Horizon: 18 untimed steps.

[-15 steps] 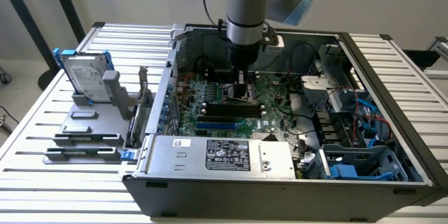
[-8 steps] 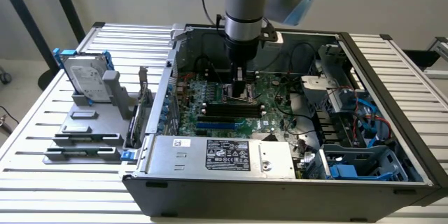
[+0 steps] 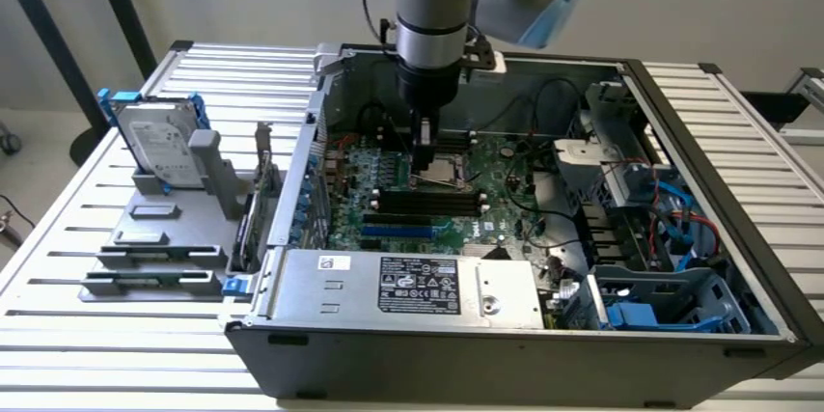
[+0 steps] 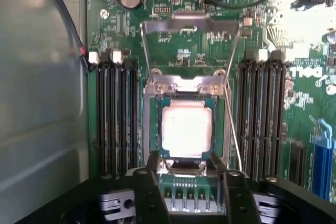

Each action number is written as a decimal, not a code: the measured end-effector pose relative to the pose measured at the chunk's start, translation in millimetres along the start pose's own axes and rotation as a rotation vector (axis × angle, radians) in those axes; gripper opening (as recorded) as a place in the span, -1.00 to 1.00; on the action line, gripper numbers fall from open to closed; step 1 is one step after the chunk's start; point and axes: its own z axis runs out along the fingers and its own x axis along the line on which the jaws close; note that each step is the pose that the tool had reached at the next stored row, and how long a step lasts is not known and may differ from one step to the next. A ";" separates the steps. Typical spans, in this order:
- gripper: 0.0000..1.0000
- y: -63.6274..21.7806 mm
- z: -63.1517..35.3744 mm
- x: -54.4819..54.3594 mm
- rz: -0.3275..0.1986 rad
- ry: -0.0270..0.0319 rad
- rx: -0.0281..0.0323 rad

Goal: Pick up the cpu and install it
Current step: 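Place the cpu into insertion slot, then close the cpu cover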

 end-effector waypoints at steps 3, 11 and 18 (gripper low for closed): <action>-0.28 -9.6 -0.9 -0.2 0.000 0.0018 0.0001; -0.79 -19.9 -1.3 -0.3 0.000 0.0029 0.0001; -0.79 -19.9 -1.4 -0.3 0.000 0.0029 0.0001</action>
